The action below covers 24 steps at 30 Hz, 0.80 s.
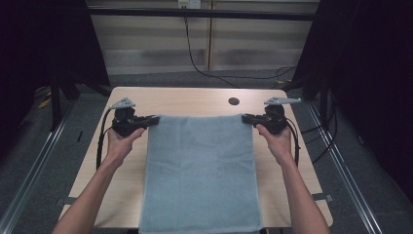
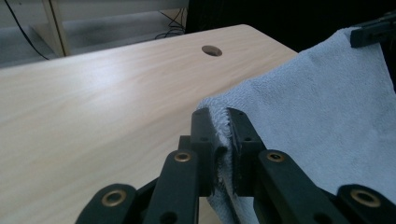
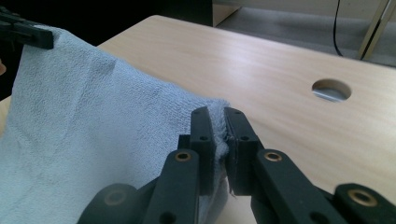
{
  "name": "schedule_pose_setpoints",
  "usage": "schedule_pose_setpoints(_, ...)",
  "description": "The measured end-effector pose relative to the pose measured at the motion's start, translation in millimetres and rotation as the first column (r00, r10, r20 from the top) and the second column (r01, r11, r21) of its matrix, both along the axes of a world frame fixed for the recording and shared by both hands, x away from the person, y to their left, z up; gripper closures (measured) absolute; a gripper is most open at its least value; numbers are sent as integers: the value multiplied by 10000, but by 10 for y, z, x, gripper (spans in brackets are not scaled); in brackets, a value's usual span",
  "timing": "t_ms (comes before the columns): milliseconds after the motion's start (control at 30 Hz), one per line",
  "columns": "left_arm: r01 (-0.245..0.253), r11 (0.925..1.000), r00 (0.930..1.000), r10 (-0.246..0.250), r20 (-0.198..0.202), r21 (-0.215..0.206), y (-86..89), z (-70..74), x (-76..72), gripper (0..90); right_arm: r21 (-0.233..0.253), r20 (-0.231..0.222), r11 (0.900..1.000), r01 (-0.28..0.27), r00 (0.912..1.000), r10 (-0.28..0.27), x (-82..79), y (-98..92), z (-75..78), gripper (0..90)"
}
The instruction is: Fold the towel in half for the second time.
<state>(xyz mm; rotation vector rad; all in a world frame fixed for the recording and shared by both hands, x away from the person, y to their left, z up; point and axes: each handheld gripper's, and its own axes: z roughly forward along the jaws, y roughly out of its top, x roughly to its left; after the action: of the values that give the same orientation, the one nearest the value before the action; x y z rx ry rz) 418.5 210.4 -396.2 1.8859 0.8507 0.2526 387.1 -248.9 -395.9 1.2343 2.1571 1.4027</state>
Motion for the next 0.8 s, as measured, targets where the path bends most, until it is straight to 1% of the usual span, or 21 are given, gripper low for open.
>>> schedule_pose_setpoints(67, -214, 9995, 9995, 219, 213, -239, 13, 108, 34, 825, -172, -9, 9997, 196, 9998, -196, 85, -14, 66, 833)
schedule_pose_setpoints(100, -210, 9992, 9992, 222, 343, -340, 18, 153, 45, 825, -112, 63, 9996, 257, 9997, -256, 107, -20, 105, 834)
schedule_pose_setpoints(133, -266, 9991, 9987, 280, 427, -344, 23, 194, 52, 825, -21, 150, 9997, 248, 9996, -247, 124, -24, 149, 835)
schedule_pose_setpoints(200, -221, 9990, 9976, 245, 644, -380, 40, 265, 59, 825, -13, 323, 9995, 308, 9990, -307, 150, -30, 241, 835)
schedule_pose_setpoints(267, -287, 9977, 9966, 332, 755, -610, 70, 292, 36, 824, 181, 498, 9994, 299, 9983, -308, 147, -38, 318, 836)
schedule_pose_setpoints(300, -292, 9980, 9960, 338, 822, -564, 88, 287, 13, 824, 464, 615, 9986, 240, 9977, -269, 128, -42, 347, 835)
schedule_pose_setpoints(333, -282, 9979, 9958, 331, 857, -576, 91, 274, -8, 824, 555, 705, 9984, 127, 9974, -166, 95, -34, 367, 836)
schedule_pose_setpoints(367, -215, 9984, 9956, 261, 901, -519, 101, 247, -48, 824, 519, 745, 9986, 74, 9972, -113, 68, -24, 370, 836)
schedule_pose_setpoints(433, -19, 9981, 9954, 79, 955, -621, 116, 202, -138, 823, 337, 835, 9992, -198, 9964, 170, -36, 6, 347, 836)
schedule_pose_setpoints(467, 135, 9969, 9951, -58, 984, -781, 127, 166, -220, 823, 323, 852, 9991, -291, 9960, 263, -82, 15, 334, 836)
schedule_pose_setpoints(500, 273, 9962, 9938, -182, 1093, -827, 135, 138, -292, 823, 307, 835, 9986, -431, 9957, 404, -166, 25, 312, 835)
schedule_pose_setpoints(567, 404, 9972, 9933, -332, 1111, -634, 140, 87, -427, 823, 315, 903, 9974, -647, 9940, 616, -311, 26, 279, 835)
schedule_pose_setpoints(600, 481, 9963, 9928, -398, 1133, -709, 152, 69, -478, 822, 348, 894, 9966, -747, 9934, 714, -383, 20, 261, 835)
schedule_pose_setpoints(633, 554, 9966, 9928, -485, 1096, -610, 167, 42, -554, 822, 357, 925, 9961, -809, 9927, 773, -434, 15, 245, 834)
schedule_pose_setpoints(667, 574, 9971, 9926, -516, 1103, -504, 182, 23, -616, 822, 336, 901, 9955, -880, 9923, 847, -521, 6, 219, 834)
schedule_pose_setpoints(700, 667, 9965, 9919, -608, 1119, -502, 207, 1, -669, 821, 304, 912, 9951, -942, 9917, 911, -590, -5, 198, 833)
schedule_pose_setpoints(767, 800, 9964, 9926, -772, 942, -271, 239, -44, -758, 820, 306, 888, 9939, -1060, 9907, 1029, -728, -27, 154, 832)
schedule_pose_setpoints(800, 893, 9958, 9925, -872, 860, -205, 266, -85, -831, 819, 356, 846, 9932, -1107, 9906, 1074, -779, -32, 136, 831)
